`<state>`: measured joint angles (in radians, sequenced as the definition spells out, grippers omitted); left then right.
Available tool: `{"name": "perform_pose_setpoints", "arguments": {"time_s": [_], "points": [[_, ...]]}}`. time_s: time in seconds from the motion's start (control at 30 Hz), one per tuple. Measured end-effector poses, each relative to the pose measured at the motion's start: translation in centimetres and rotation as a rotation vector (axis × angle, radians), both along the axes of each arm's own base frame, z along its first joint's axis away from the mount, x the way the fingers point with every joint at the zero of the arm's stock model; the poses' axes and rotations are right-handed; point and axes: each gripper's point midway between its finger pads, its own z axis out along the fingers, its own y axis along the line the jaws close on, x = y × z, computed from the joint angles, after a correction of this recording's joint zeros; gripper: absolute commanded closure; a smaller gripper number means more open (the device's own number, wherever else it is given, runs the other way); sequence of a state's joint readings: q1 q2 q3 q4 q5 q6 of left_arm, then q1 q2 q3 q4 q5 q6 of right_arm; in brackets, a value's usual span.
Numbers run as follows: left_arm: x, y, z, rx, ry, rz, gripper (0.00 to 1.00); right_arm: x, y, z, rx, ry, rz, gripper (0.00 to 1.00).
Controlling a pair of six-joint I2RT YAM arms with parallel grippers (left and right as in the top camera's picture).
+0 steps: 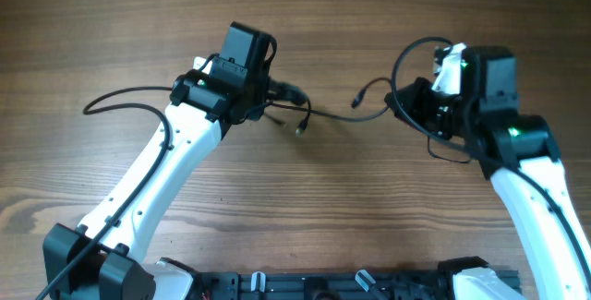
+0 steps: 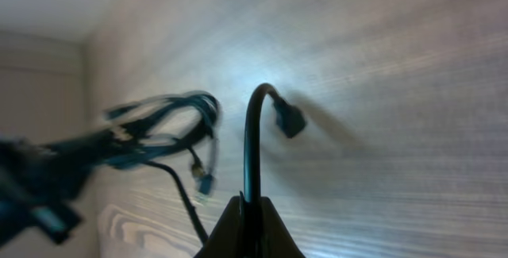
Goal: Untangle cables
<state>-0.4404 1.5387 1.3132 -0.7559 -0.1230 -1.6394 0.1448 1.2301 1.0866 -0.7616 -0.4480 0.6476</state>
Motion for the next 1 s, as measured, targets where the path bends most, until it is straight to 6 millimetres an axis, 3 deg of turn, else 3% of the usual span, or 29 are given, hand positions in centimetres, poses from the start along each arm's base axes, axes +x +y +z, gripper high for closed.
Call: {"name": "perform_pose_setpoints", "arguments": {"time_s": [0.13,0.23,0.37,0.47,0.53,0.67,0.83,0.93,1.0], "points": [[2.8,-3.3,3.1,-0.161,-0.153,-0.07,0.96,0.0,0.5,-3.5,0.01,0.145,0.017,0.96],[2.3,-6.5,4.5,-0.326,-0.147,-0.202,0.96,2.1,1.0,-4.7,0.028,0.133,0.023,0.95],[1.6,-7.5,6.8,-0.504,-0.153,-0.423,0.96,5.1,1.1,-3.0,0.043,-0.009,0.004,0.93],[0.6,-7.8,9.5,-0.582,-0.266,-0.686,0.96,6.5,0.8,-2.3,0.021,-0.079,-0.016,0.78],[-0.4,-8.0,10.3,-0.592,-0.325,-0.825,0.96,7.5,0.8,-1.4,0.012,-0.153,-0.007,0.72],[-2.9,-9.1,11.7,-0.57,-0.488,-1.113,0.96,9.4,1.0,0.9,0.017,-0.293,0.003,0.71],[-7.6,-11.1,11.5,-0.563,-0.607,-1.418,0.96,10.7,0.9,2.7,0.029,-0.386,-0.001,0.72],[-10.0,-12.0,10.3,-0.537,-0.61,-1.53,0.96,10.8,-1.1,2.1,0.018,-0.357,-0.044,0.72],[-10.6,-12.5,8.7,-0.471,-0.572,-1.561,0.96,10.6,-2.3,1.3,0.004,-0.319,-0.062,0.7]]}}
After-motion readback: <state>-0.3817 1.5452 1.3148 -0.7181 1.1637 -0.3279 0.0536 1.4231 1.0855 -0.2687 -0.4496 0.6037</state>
